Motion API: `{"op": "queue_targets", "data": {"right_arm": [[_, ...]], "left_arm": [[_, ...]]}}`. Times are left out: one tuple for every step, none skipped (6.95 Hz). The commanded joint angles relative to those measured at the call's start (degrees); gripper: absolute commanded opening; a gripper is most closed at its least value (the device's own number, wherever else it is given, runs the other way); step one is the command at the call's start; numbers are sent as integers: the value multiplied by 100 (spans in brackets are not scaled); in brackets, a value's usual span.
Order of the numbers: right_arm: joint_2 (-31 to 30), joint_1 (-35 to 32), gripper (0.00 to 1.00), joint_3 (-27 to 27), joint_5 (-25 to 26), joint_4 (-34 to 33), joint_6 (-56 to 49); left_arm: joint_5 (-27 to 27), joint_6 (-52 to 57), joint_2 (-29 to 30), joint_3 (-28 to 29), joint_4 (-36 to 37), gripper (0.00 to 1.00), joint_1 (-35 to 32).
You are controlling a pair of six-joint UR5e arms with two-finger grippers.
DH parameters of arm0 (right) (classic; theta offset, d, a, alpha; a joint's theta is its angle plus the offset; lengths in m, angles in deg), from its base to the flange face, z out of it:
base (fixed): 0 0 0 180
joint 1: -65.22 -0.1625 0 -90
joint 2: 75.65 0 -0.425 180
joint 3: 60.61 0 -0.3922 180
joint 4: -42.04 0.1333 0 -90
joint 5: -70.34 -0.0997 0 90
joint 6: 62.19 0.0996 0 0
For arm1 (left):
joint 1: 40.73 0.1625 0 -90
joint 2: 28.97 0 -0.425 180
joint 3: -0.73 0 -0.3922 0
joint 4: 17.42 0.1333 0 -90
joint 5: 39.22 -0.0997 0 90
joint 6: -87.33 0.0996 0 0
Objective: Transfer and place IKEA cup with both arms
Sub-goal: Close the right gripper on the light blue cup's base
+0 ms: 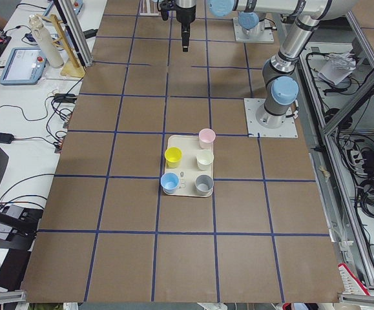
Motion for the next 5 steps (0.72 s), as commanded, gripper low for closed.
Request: {"op": "queue_targets", "data": {"right_arm": [[-68, -10, 11, 96, 61, 40, -7], [-225, -10, 11, 157, 79, 319, -7], [-436, -10, 11, 175, 105, 548, -7], [-655, -10, 12, 176, 262, 689, -50], [-893, -10, 12, 184, 307, 891, -68]], "left_arm": [[4, 1, 11, 17, 1, 100, 1], [38, -25, -15, 9, -8, 100, 1], [65, -17, -15, 0, -8, 100, 1], [74, -17, -15, 0, -8, 100, 1], [83, 1, -6, 0, -8, 100, 28]]}}
